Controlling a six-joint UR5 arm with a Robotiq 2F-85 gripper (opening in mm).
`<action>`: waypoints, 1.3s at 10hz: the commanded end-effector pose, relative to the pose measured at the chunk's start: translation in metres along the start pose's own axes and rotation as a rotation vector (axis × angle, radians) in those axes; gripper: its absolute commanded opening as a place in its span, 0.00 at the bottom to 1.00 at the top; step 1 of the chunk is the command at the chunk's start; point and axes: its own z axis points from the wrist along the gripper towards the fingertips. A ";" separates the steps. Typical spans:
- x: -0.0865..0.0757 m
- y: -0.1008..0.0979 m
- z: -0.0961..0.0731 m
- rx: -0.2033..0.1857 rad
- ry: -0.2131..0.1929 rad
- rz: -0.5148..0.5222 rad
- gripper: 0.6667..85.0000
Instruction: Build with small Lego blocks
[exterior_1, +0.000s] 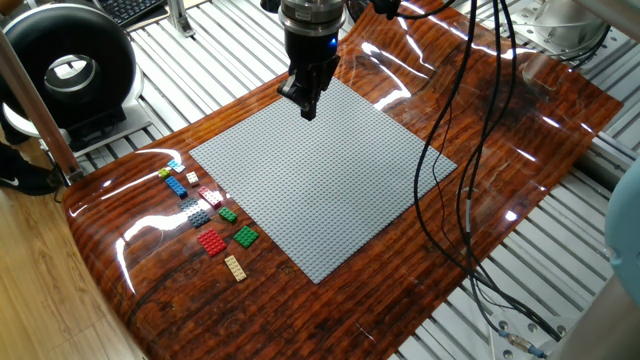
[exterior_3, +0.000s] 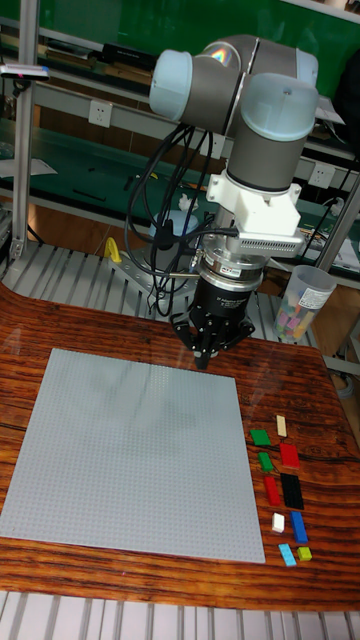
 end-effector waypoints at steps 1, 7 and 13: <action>-0.001 0.004 -0.001 -0.016 -0.006 0.009 0.00; 0.000 0.004 -0.001 -0.019 0.000 0.016 0.00; 0.000 0.005 -0.001 -0.021 0.001 0.018 0.00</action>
